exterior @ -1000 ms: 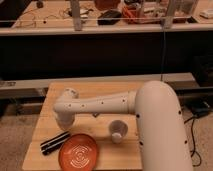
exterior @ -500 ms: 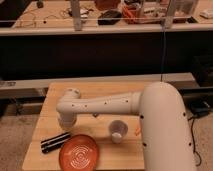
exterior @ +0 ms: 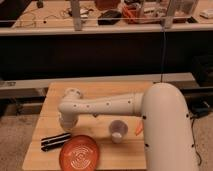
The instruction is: Push the eraser across the table
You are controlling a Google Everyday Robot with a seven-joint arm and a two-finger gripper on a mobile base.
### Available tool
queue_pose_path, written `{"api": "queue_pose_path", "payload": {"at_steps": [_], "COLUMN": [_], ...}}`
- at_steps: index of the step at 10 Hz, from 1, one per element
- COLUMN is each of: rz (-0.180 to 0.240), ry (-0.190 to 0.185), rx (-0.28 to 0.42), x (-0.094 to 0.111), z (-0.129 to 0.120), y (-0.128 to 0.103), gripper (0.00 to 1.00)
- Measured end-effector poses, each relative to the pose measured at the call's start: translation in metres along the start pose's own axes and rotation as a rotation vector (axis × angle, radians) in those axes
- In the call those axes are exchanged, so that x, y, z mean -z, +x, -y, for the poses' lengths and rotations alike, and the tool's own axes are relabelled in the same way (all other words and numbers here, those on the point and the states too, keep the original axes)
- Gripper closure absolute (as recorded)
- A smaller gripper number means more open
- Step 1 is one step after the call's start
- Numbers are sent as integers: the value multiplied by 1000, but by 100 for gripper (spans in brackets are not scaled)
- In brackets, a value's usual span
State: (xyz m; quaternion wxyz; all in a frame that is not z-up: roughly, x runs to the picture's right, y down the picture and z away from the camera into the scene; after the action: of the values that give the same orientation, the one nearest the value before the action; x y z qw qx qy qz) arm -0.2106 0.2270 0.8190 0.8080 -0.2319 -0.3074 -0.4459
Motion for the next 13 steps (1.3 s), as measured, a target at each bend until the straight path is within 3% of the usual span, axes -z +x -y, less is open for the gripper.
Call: {"api": "queue_pose_path", "payload": {"at_steps": [13], "rz": [26], "ry": [15], "rx": [15], "x": [-4], "z": [-3], "y": [3], "gripper": [100]}}
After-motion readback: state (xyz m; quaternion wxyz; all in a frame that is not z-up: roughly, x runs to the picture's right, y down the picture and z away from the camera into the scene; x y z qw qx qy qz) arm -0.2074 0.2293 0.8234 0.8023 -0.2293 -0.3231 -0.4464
